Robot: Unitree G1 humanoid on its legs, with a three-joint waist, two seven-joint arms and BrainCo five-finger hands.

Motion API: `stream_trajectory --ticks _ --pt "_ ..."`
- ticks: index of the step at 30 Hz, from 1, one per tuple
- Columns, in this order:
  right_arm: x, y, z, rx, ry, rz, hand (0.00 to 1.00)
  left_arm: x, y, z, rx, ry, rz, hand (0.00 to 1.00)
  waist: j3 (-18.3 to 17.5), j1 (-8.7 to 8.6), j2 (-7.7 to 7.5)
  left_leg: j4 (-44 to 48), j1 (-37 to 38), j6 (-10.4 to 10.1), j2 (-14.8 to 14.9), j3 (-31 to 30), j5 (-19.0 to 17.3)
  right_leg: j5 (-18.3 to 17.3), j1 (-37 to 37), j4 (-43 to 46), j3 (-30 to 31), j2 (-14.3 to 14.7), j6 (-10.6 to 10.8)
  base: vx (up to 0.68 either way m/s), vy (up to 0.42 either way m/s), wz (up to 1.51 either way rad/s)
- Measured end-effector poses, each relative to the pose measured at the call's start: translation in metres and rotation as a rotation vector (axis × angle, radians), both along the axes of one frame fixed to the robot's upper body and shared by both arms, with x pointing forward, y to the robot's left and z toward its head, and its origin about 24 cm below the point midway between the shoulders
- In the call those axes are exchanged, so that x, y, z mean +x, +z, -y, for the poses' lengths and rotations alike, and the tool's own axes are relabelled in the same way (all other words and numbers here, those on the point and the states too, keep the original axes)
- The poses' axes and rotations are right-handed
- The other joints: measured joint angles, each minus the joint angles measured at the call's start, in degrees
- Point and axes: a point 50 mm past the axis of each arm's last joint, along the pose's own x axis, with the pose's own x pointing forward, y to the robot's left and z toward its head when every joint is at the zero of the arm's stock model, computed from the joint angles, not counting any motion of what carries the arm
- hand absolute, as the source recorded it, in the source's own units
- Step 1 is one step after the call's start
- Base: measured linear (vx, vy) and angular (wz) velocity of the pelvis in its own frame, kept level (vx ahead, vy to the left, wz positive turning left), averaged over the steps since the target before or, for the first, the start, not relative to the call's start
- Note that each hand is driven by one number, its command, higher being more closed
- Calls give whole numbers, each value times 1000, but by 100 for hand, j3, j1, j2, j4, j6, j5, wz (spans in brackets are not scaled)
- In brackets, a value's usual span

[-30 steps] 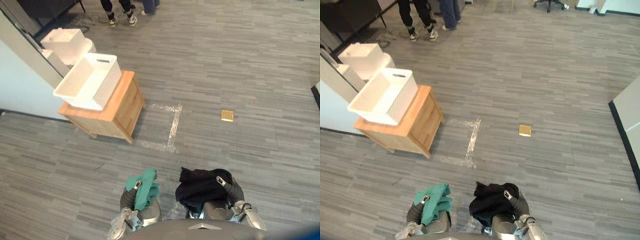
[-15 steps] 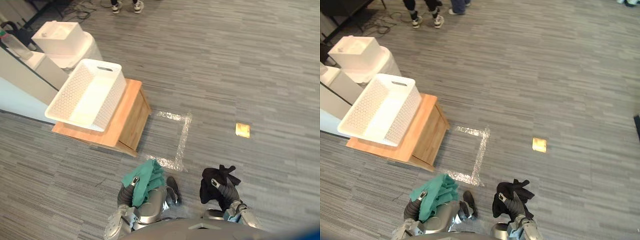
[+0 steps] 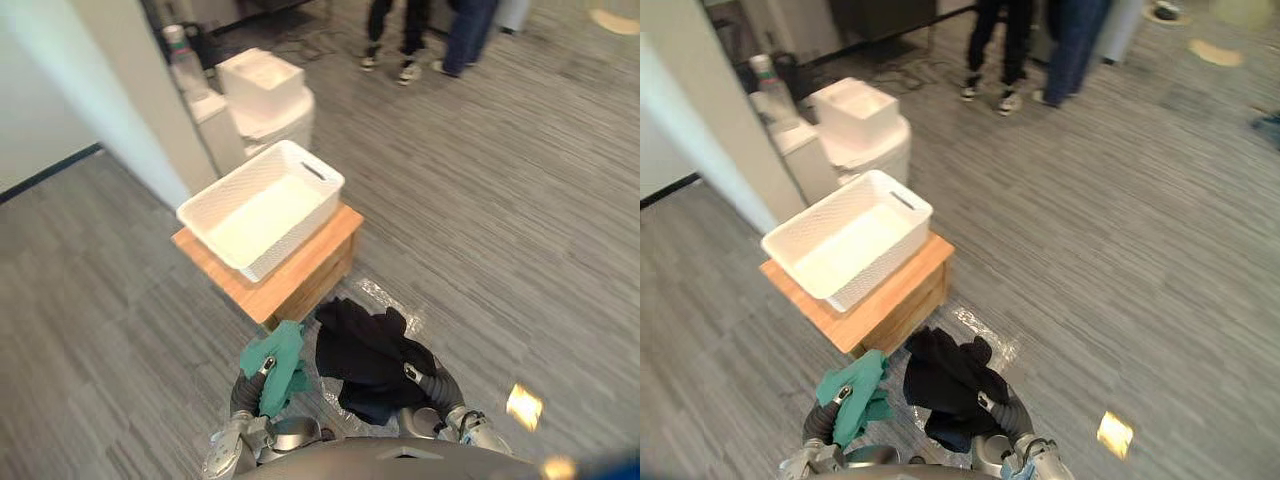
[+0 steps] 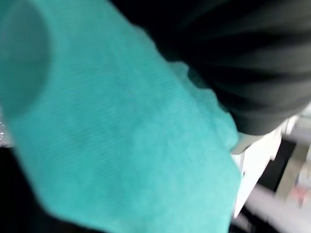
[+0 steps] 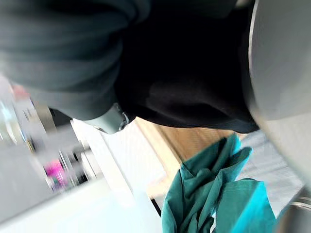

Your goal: Tidy the bed and pick cloth on bed and put in laundry

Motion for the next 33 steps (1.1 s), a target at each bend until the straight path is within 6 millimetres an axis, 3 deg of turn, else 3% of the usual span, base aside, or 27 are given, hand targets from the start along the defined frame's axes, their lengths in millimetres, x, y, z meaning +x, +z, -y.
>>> stream_trajectory --ticks 1,2,3,6,8,9,11,13,14,16,17,18,21,23,24,25,26,27,28,30,32,33 --pt "-1 1 -5 7 23 4 100 -9 -2 -3 4 29 -20 100 -90 33 18 156 4 -201 123 -71 -248 504 -1 196 -129 22 -54 376 -335 76" --pt "0 2 -5 8 30 14 100 -10 -2 -3 -1 40 -24 100 -132 42 28 200 45 -328 240 -22 -328 508 -17 397 -253 55 -143 468 -398 67" --pt "2 6 -1 -3 30 36 100 -11 -3 2 -17 56 -22 100 -208 60 180 213 107 -460 498 135 -371 187 -89 797 -507 159 -285 315 -261 44" --pt "14 11 -1 16 20 68 100 -11 -3 11 -47 66 -14 100 -323 87 220 653 -47 -745 755 599 -224 -499 -207 1409 -730 232 -493 397 -343 29" --pt "19 15 -4 24 23 82 100 -9 -2 15 -66 55 1 100 -333 23 316 2177 -785 -1034 975 977 62 -697 58 1228 -894 287 -550 282 -292 53" --pt "19 14 -5 27 29 71 100 -8 0 17 -77 48 19 100 -286 -26 363 3402 -1420 -1057 1284 1293 257 -709 457 898 -1109 361 -593 265 -241 67" --pt "16 12 -5 33 23 46 100 -6 2 18 -79 37 41 100 -233 89 428 4195 -1922 -961 1529 1764 168 -752 1000 558 -1272 401 -721 294 -224 47" --pt "13 10 -3 28 21 31 100 -8 4 17 -80 23 52 100 -231 150 469 3900 -2163 -915 1505 2127 140 -805 1421 277 -1407 363 -760 268 -146 20" --pt "19 11 -2 26 20 46 100 -8 4 17 -79 13 55 100 -230 142 469 3252 -2214 -919 1436 2409 147 -824 1607 174 -1445 332 -767 260 -49 16" --pt "20 11 4 17 9 48 100 -6 4 19 -83 1 60 100 -239 95 483 1927 -2155 -935 1287 2831 359 -837 1790 60 -1555 294 -679 239 -7 18" --pt "19 10 7 9 3 41 100 -4 4 22 -88 -9 63 100 -250 93 508 1253 -2079 -896 1211 3002 693 -876 1848 35 -1616 306 -629 226 42 28" --pt "18 7 11 -1 -1 26 100 -3 4 25 -92 -20 65 100 -276 99 511 697 -1978 -426 1111 3108 1139 -974 1920 28 -1692 313 -557 295 70 35" --pt "18 5 7 -1 9 14 100 3 9 20 -74 -21 95 100 -409 123 195 50 -1731 -367 700 3143 1264 -1094 1996 -93 -1759 39 -362 338 85 19" --pt "22 6 7 -2 12 26 100 6 9 21 -73 -22 89 100 -405 97 140 -172 -1598 -281 526 3148 1206 -1187 1903 356 -1786 -172 -206 293 105 7" --pt "23 6 6 -1 14 29 100 6 8 22 -77 -27 73 100 -395 100 147 -364 -1358 -278 421 3140 1207 -1197 1631 1233 -1778 -372 -168 257 128 15" --pt "23 7 5 1 13 29 100 7 8 21 -69 -33 65 100 -345 60 117 -518 -1038 -248 335 3052 1189 -957 1291 2373 -1748 -604 8 257 110 27" --pt "22 6 4 7 11 28 100 7 8 22 -72 -36 64 100 -296 26 104 -526 -902 -221 336 2970 1152 -725 1131 2918 -1696 -672 4 255 43 64" --pt "22 7 -1 21 15 30 100 7 7 20 -66 -58 49 100 -260 -70 130 -463 -769 -202 381 2743 1068 -880 892 3464 -1586 -727 -71 218 -29 87" --pt "19 8 -5 30 21 36 100 9 8 19 -61 -75 48 100 -256 -82 102 -482 -715 -238 447 2563 1021 -1098 703 3491 -1503 -722 -122 186 -53 88" --pt "18 9 -9 39 27 47 100 13 8 19 -60 -82 51 100 -239 -100 84 -471 -702 -288 554 2227 1000 -1207 495 2957 -1308 -678 -70 158 -94 82" --pt "19 11 -13 45 40 68 100 12 8 17 -57 -87 47 100 -241 -121 82 -461 -748 -444 665 1856 987 -1133 488 1958 -791 -423 9 214 -206 103" --pt "19 12 -15 50 44 85 100 9 8 12 -43 -99 46 100 -288 -114 -18 -454 -857 -558 637 1628 959 -866 593 1190 -380 -348 69 173 -230 104"
